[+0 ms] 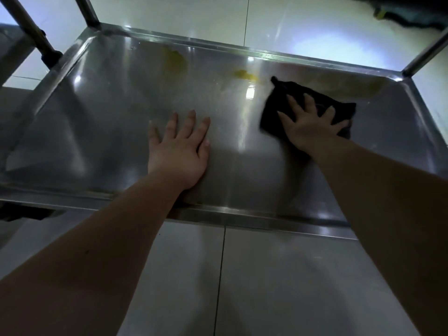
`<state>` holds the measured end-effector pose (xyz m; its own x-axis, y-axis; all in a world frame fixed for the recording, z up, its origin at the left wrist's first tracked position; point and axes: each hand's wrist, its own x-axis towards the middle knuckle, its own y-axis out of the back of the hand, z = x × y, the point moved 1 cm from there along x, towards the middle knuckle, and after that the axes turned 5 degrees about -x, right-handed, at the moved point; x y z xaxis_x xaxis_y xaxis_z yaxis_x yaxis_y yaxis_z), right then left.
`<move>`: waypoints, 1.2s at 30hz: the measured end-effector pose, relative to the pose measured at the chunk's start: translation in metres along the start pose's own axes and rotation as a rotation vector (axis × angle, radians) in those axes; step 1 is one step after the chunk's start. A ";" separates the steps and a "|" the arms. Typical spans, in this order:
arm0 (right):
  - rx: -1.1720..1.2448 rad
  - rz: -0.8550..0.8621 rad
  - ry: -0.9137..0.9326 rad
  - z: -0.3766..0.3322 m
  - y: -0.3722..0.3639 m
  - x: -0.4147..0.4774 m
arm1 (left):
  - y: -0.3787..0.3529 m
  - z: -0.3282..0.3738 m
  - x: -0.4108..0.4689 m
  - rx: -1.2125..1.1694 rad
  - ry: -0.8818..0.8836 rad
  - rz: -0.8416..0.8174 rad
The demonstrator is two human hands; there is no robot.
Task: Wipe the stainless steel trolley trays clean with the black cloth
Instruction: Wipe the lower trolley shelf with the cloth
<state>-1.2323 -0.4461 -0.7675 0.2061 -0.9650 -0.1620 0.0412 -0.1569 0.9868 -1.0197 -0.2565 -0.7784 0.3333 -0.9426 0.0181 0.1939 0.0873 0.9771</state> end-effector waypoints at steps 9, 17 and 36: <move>-0.032 0.016 0.381 -0.088 0.002 -0.006 | 0.004 -0.005 -0.002 -0.035 0.011 0.002; -0.015 0.012 -0.134 0.072 0.002 -0.005 | 0.000 0.000 -0.001 -0.027 0.008 0.015; -0.038 -0.066 -0.138 0.096 -0.002 -0.053 | 0.004 0.003 -0.002 -0.031 0.016 -0.023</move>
<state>-1.3372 -0.4145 -0.7601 0.0652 -0.9730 -0.2215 0.0879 -0.2155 0.9725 -1.0227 -0.2552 -0.7740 0.3429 -0.9394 -0.0075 0.2302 0.0763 0.9701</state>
